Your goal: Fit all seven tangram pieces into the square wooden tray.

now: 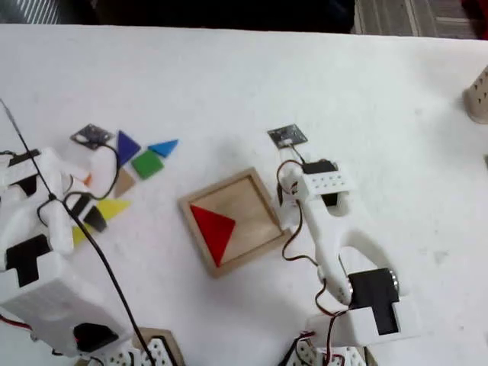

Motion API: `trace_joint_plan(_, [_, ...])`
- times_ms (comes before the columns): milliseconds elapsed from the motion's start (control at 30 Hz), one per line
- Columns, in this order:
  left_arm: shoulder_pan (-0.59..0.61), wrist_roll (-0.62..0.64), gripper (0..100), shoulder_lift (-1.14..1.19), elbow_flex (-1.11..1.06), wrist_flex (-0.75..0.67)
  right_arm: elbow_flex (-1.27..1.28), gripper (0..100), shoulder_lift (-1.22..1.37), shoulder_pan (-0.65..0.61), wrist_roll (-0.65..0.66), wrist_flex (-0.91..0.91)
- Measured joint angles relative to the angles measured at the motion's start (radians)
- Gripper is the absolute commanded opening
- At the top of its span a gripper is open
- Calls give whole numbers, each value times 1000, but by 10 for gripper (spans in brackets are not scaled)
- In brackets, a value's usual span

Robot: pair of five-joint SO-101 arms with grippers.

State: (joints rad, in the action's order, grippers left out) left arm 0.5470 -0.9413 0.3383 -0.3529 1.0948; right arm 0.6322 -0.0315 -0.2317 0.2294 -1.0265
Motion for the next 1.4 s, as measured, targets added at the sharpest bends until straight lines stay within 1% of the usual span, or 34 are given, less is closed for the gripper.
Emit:
trace_joint_plan(300, [-32,0,21,2,54,115,0,19,0,0,0,0])
trace_joint_plan(533, [-43,0,20,58,160,264,0,19,0,0,0,0])
trace_joint_plan(667, [-52,0,23,63,192,315,0,19,0,0,0,0])
trace_joint_plan(933, [-109,-14,26,64,308,451,0,19,0,0,0,0])
trace_joint_plan(1133, [-198,-23,138,64,345,462,0,19,0,0,0,0])
trace_joint_plan(1233, [-222,32,189,64,381,450,0,19,0,0,25,0])
trace_joint_plan(1400, [-233,66,191,74,396,391,0,19,0,0,43,0])
